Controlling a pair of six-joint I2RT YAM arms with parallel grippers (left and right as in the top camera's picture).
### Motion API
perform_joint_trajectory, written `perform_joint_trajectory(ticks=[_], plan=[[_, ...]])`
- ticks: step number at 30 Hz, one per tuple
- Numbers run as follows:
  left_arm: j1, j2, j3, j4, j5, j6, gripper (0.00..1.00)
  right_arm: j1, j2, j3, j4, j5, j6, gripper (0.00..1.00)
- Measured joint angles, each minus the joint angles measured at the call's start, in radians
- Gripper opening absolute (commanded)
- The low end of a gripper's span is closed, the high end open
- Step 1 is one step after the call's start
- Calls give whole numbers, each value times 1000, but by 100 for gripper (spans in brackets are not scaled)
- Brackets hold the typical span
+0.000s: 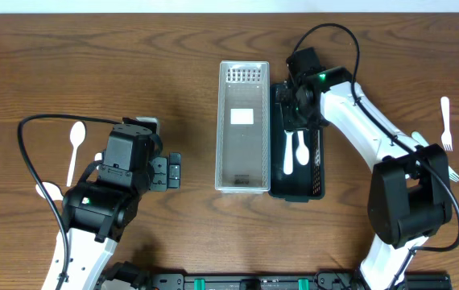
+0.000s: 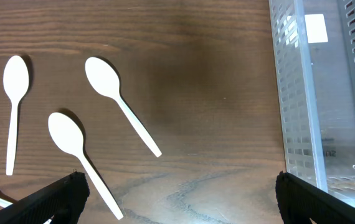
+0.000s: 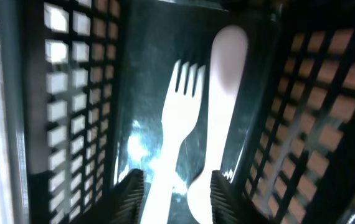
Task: Pack container
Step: 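Place the white fork into the black basket beside the spoon, then grasp the pale-green fork with the right gripper and lift it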
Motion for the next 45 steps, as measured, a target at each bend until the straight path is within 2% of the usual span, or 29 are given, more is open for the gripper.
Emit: perform_joint_trajectory(ticks=[5,10,13,16,19,23,24,29,33,39,45], plan=[[0,0,0,0,0,0,98,0,-1,31,-33,1,-19,47],[0,0,0,0,0,0,98,-13,-27,175,-129,31,-36,46],[0,0,0,0,0,0,98,-65,-86,256,-169,67,-5,49],[0,0,0,0,0,0,98,-172,-168,296,-206,108,96,71],[0,0,0,0,0,0,98,-338,-229,307,-255,138,244,77],[0,0,0,0,0,0,98,-525,-227,304,-269,162,428,97],[0,0,0,0,0,0,98,-563,-221,299,-269,162,465,99],[0,0,0,0,0,0,98,-701,-205,235,-267,162,657,99],[0,0,0,0,0,0,98,-784,-202,117,-212,158,798,99],[0,0,0,0,0,0,98,-864,-195,-99,-2,134,876,98],[0,0,0,0,0,0,98,-901,-191,-227,135,124,900,97]])
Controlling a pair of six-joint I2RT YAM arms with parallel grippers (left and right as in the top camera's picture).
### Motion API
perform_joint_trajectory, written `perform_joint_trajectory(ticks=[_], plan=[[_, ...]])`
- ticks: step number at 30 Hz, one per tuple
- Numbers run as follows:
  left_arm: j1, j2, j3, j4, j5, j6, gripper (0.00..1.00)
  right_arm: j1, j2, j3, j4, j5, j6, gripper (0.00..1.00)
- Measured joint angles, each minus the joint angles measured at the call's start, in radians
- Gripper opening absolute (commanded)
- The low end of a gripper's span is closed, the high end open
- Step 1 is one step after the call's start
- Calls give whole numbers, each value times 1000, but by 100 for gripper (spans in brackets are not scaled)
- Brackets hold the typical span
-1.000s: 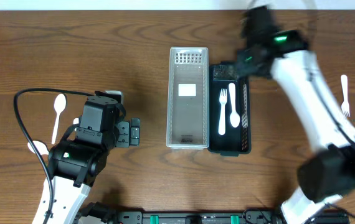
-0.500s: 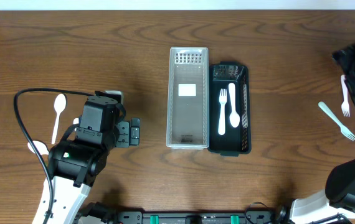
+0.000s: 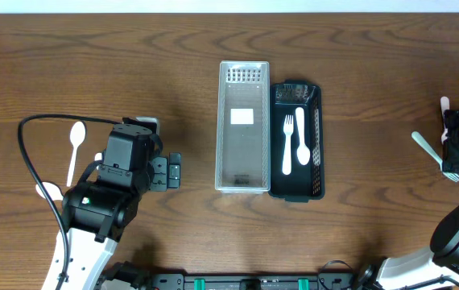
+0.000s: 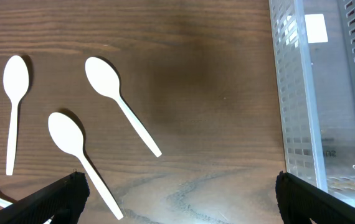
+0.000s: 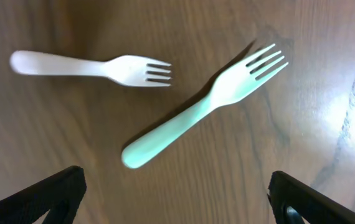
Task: Pack container
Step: 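Grasp the pale-green fork with the right gripper and lift it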
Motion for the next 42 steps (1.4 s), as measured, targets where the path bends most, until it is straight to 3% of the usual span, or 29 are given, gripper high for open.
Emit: perform_joint_trajectory(ticks=[42], plan=[[0,0,0,0,0,0,98,-54,203,-26,33,-51,52,99]])
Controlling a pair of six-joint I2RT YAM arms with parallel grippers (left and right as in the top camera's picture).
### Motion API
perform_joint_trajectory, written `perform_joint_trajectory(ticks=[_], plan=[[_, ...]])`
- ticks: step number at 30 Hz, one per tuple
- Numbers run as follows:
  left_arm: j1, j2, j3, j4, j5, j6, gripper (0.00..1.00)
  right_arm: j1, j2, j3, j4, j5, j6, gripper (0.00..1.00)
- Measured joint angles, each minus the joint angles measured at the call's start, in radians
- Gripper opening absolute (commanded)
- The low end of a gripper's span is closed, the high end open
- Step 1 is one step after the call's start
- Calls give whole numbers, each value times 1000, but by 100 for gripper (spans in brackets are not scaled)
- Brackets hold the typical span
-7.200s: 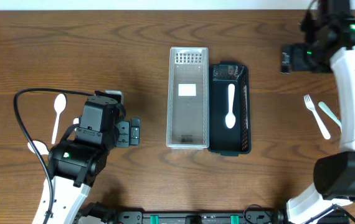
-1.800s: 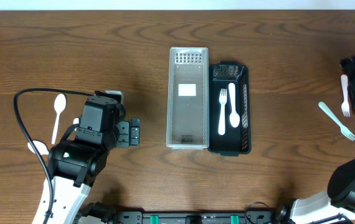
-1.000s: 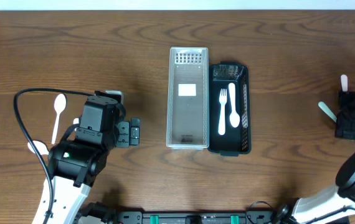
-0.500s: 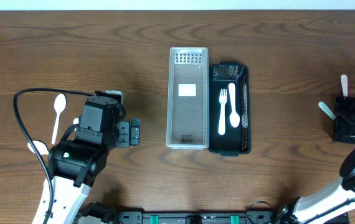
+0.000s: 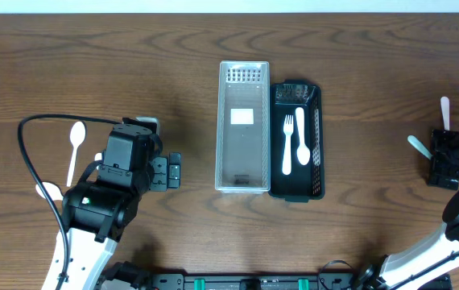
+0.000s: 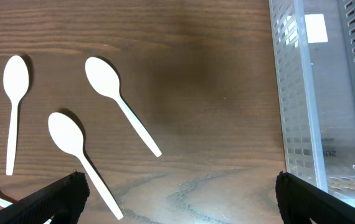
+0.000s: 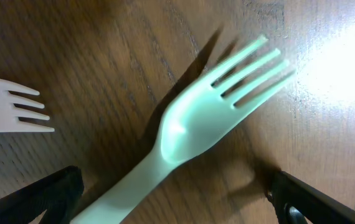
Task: Pack container
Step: 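Grasp the pale-green fork with the right gripper and lift it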
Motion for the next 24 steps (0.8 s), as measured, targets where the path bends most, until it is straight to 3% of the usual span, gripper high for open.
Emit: perform_joint_trajectory(ticks=[7,11,16,20,24], plan=[[0,0,0,0,0,0,98,-5,5,4,-37,-2,-10,92],[0,0,0,0,0,0,98,-6,8,4,-52,0,-38,73],[0,0,0,0,0,0,98,-7,8,4,-54,-2,-69,66],[0,0,0,0,0,0,98,-7,8,4,-58,-3,-81,49],[0,0,0,0,0,0,98,-7,8,4,-61,-7,-85,42]])
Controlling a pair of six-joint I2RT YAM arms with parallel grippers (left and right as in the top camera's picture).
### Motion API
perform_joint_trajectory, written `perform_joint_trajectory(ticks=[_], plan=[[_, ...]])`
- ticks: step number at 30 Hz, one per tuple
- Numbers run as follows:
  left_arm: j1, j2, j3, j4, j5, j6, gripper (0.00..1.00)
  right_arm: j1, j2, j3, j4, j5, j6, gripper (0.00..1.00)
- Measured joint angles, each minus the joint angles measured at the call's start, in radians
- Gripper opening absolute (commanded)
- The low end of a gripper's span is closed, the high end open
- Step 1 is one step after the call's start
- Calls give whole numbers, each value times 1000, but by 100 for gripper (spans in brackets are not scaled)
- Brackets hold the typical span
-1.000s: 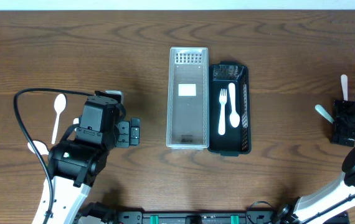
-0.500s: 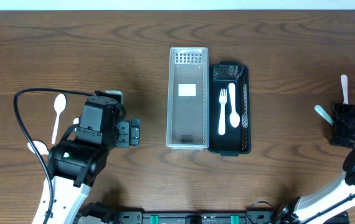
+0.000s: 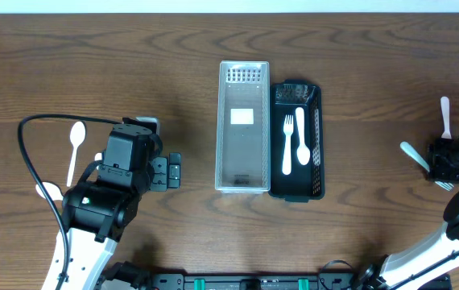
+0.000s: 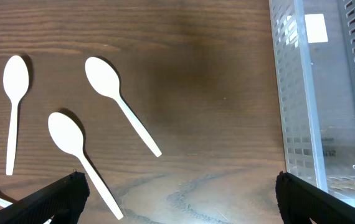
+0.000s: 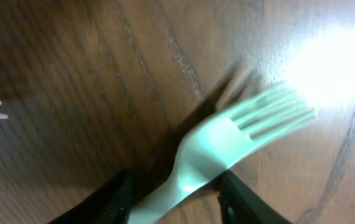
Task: Pack container
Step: 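Grasp the pale-green fork with the right gripper and lift it, then lower the pale-green fork into the black basket and release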
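At the table's right edge my right gripper (image 3: 447, 159) is shut on the handle of a pale green fork (image 5: 233, 146). Its handle end sticks out to the left (image 3: 411, 151) and its tines point away, blurred. The black container (image 3: 316, 145) at centre holds a white fork (image 3: 287, 145) and a white spoon (image 3: 300, 137). To its left stands the clear container (image 3: 242, 126), with only a white label inside. My left gripper (image 4: 177, 202) hangs open over bare wood near three white spoons (image 4: 106, 78).
A white fork (image 3: 445, 117) lies just beyond my right gripper, its tines showing at the edge of the right wrist view. A white spoon (image 3: 75, 145) lies left of the left arm. The clear container's wall (image 4: 296, 99) is on the left gripper's right.
My right gripper stood open astride the pale green fork on the table. Now its fingers are shut on the fork's handle. The left arm has not moved.
My right gripper was first down inside the black container over the white fork and spoon. Then it was open above two forks at the table's right edge. Then it was low around the green fork, and now it grips it. The left arm stayed still.
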Motion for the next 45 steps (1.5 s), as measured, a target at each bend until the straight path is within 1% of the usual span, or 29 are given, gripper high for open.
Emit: perform_joint_trajectory(ticks=[2,8,12,15,16,22,28,31,33,36,39,45], plan=[[0,0,0,0,0,0,98,0,0,0,-1,0,1,39],[0,0,0,0,1,0,98,0,0,0,-5,-2,-4,18],[0,0,0,0,1,0,98,0,0,0,-6,-2,-3,13],[0,0,0,0,0,0,98,0,0,0,-6,-2,-6,3],[0,0,0,0,1,0,98,0,0,1,-6,-2,-9,2],[0,0,0,0,0,0,98,0,0,2,-6,-7,-65,1],[0,0,0,0,1,0,98,12,0,5,-6,-14,-233,1],[0,0,0,0,0,0,98,53,-6,6,-6,-18,-318,1],[0,0,0,0,0,0,98,100,-22,6,-5,-23,-365,1],[0,0,0,0,1,0,98,191,-99,8,0,-29,-435,1],[0,0,0,0,1,0,98,292,-215,30,-8,-38,-501,1],[0,0,0,0,1,0,98,551,-428,108,-37,-53,-631,1]])
